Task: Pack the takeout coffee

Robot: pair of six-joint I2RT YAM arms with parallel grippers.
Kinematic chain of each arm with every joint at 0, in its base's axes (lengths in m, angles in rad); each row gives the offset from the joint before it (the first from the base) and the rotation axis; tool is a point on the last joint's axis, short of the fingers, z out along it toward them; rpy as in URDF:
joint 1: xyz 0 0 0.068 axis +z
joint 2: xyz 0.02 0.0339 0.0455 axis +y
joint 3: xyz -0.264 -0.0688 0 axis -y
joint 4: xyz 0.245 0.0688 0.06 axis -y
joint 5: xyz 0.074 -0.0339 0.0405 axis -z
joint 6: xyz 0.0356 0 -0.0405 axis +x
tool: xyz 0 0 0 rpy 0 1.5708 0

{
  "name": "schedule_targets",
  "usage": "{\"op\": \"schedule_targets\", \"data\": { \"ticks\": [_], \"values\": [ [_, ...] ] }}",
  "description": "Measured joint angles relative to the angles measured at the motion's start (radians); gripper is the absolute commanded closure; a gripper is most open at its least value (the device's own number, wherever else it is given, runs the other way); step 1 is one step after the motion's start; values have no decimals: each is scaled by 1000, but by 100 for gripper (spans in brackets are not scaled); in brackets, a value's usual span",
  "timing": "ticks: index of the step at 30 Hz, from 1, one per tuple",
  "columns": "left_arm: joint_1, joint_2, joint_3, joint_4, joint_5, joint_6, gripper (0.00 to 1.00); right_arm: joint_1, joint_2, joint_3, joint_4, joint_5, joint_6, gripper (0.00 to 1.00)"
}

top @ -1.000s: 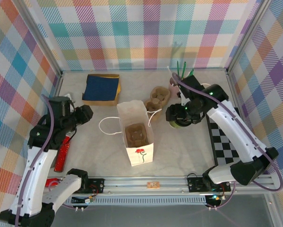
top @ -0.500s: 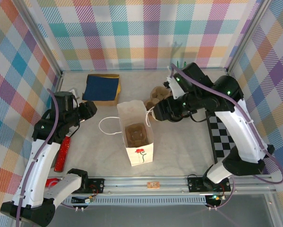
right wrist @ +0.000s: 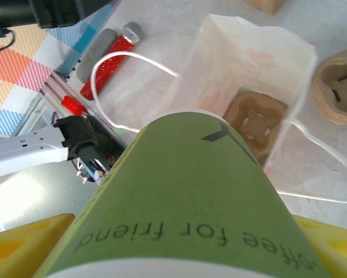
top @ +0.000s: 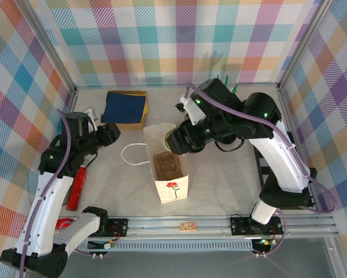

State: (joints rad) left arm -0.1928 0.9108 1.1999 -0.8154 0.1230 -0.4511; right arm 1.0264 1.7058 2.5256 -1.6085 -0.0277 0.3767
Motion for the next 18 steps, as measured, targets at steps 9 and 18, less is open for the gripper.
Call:
{"op": "schedule_targets", "data": {
  "ticks": [9, 18],
  "values": [
    [0, 24, -8, 102, 164, 7, 38, 38, 120, 53, 0, 23, 30, 61],
    [-1, 120, -8, 111, 293, 39, 37, 58, 177, -10, 0, 82, 95, 61]
  ]
}}
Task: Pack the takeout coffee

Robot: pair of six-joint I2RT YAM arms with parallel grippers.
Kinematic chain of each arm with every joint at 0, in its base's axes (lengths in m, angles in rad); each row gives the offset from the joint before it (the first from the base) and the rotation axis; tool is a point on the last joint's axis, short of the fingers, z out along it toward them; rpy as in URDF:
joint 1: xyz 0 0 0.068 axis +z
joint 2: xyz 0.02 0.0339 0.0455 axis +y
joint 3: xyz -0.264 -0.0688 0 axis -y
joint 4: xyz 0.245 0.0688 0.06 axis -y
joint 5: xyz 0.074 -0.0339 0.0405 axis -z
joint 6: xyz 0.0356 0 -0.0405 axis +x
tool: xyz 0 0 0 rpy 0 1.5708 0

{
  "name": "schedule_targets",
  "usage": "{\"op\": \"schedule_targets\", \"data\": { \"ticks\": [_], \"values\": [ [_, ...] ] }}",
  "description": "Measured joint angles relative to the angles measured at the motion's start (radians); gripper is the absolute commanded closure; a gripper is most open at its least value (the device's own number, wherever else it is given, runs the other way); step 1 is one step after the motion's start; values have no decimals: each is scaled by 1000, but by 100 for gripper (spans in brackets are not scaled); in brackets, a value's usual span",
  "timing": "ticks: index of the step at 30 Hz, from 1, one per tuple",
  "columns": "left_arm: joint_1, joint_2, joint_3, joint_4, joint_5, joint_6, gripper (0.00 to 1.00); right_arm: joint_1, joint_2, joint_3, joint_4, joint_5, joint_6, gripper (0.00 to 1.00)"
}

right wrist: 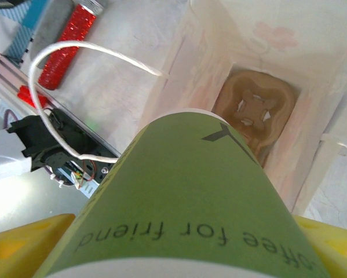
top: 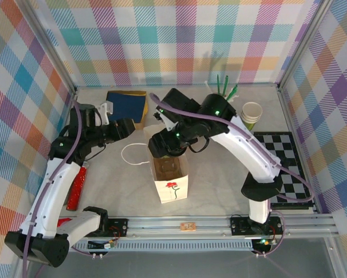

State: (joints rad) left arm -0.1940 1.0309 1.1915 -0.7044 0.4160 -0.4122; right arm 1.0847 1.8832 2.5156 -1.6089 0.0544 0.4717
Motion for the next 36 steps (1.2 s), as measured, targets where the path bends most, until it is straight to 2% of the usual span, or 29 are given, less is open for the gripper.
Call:
{"op": "schedule_targets", "data": {
  "ticks": [5, 12, 19, 29, 36],
  "values": [
    [-26, -5, -1, 0, 43, 18, 37, 6, 26, -37, 0, 24, 26, 61],
    [-106, -34, -25, -8, 64, 29, 40, 11, 38, -86, 0, 53, 57, 61],
    [-151, -40, -48, -28, 53, 40, 51, 32, 53, -137, 0, 85, 78, 61],
    [-177, -70, -105, -27, 35, 35, 74, 36, 62, -181, 0, 122, 99, 61],
    [-179, -101, -119, -26, 30, 24, 84, 42, 71, -197, 0, 133, 109, 61]
  ]
}}
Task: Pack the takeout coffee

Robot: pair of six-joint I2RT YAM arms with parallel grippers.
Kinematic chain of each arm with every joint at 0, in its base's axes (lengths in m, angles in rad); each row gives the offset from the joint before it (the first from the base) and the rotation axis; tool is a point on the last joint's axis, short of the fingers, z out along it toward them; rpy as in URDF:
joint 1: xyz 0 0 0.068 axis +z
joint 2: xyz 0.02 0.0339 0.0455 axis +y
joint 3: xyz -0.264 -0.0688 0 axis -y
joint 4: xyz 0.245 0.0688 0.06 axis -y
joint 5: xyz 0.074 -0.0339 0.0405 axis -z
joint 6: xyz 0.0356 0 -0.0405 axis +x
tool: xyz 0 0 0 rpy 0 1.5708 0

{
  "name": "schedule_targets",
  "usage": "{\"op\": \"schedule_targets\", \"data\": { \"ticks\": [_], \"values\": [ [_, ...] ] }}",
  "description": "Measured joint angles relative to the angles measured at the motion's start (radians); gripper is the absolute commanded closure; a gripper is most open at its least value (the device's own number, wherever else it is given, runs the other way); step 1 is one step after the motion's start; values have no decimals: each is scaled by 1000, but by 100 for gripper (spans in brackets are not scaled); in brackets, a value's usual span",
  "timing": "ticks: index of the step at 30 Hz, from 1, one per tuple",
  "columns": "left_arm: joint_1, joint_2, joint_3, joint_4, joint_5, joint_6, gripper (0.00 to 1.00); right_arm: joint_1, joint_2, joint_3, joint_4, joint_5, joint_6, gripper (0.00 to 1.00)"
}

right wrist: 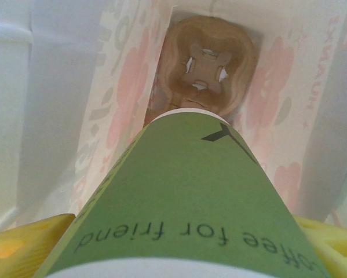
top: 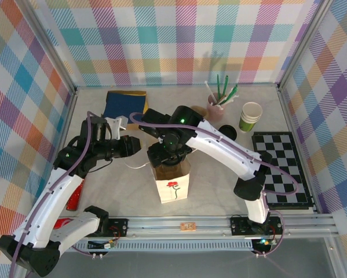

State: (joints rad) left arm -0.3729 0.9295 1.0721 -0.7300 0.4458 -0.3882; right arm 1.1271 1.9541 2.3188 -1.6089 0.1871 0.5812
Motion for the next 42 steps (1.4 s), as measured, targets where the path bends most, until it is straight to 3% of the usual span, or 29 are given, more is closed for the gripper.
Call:
{"op": "schedule_targets", "data": {
  "ticks": [16, 24, 42],
  "values": [
    [-24, -69, -36, -1, -10, -34, 100, 11, 1, -29, 0, 23, 13, 61],
    [-25, -88, -47, -2, -13, -42, 100, 13, -5, 110, 0, 10, 2, 63],
    [-39, -89, -54, 0, -21, -64, 100, 27, -14, 2, 0, 27, -4, 67]
  ]
}}
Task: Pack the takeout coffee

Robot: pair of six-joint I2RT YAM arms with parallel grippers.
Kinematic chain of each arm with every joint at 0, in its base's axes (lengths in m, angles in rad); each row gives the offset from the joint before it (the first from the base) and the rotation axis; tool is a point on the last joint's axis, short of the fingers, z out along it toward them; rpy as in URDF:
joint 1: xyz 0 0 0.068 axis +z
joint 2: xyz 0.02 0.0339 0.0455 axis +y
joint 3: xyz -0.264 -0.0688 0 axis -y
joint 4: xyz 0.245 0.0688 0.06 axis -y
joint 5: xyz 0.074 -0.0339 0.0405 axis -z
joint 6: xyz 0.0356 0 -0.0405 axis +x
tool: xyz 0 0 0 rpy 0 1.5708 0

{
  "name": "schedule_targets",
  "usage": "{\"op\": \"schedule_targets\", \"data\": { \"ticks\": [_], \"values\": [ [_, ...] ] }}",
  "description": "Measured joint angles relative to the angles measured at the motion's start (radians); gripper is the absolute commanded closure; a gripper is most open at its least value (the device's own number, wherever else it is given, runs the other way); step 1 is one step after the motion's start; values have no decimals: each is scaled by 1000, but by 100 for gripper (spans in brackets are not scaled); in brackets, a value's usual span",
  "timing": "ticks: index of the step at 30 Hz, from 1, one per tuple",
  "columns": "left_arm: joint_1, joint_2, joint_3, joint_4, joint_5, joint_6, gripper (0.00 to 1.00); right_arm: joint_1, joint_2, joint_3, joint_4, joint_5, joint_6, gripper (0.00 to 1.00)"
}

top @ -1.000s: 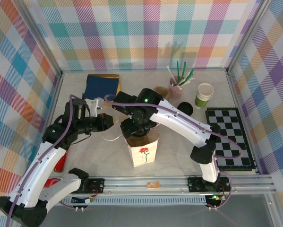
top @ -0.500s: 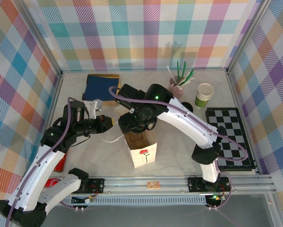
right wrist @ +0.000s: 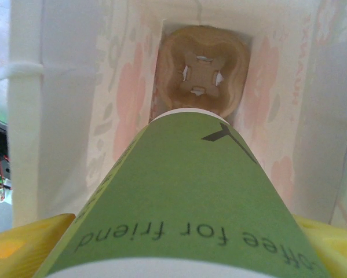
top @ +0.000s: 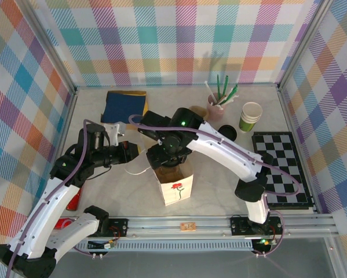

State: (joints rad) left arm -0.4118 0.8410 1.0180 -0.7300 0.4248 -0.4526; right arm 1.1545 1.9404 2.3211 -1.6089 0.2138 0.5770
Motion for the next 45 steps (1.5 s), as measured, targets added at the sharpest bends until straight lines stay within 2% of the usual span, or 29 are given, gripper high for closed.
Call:
{"op": "schedule_targets", "data": {
  "ticks": [19, 28, 35, 45],
  "values": [
    [-19, -27, -2, 10, -3, -23, 100, 8, 0, -72, 0, 66, 20, 66],
    [-26, -29, -16, 27, -3, -30, 100, 27, 7, -59, 0, 129, 37, 70],
    [-26, -29, -31, 27, -3, -30, 100, 52, 7, 51, 0, 107, 14, 69],
    [-27, -29, -35, 27, -7, -31, 100, 65, 14, -42, 3, 72, 18, 68]
  ]
}}
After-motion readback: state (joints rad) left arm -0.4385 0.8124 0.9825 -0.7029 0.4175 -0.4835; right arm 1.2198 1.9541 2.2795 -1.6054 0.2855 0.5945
